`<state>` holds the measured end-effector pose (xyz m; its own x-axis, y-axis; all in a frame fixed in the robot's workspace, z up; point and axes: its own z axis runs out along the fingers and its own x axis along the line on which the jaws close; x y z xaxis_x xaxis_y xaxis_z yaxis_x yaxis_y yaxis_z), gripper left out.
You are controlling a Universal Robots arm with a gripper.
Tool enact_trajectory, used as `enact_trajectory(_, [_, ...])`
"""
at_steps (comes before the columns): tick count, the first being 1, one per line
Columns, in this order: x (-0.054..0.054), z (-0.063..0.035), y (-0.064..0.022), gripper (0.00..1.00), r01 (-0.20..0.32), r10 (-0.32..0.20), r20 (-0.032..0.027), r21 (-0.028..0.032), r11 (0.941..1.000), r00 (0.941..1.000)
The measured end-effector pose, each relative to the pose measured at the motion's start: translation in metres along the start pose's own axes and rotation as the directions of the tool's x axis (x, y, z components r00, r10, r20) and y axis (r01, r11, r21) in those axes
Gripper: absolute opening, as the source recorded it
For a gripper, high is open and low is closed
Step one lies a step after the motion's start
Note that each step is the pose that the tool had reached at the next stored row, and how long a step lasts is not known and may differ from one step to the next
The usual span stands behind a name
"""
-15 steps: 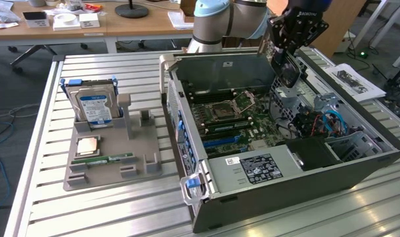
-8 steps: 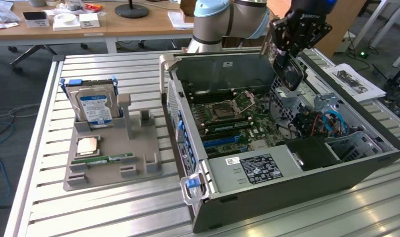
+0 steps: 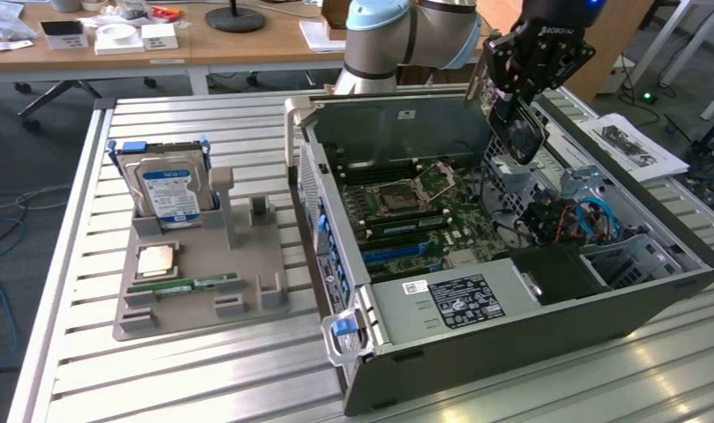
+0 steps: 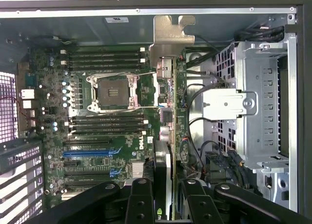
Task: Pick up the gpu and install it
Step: 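Insert the gpu into the slot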
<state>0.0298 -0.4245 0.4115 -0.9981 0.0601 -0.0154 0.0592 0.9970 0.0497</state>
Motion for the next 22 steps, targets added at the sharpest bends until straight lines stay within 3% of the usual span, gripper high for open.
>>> enact_trajectory(12, [0.0000, 0.0000, 0.0000, 0.27, 0.006, -0.006, -0.0003, 0.0000, 1.0000, 1.0000])
enact_trajectory(22, [0.0001, 0.0000, 0.0000, 0.27, 0.106, -0.106, -0.0053, -0.0010, 0.9944, 0.9944])
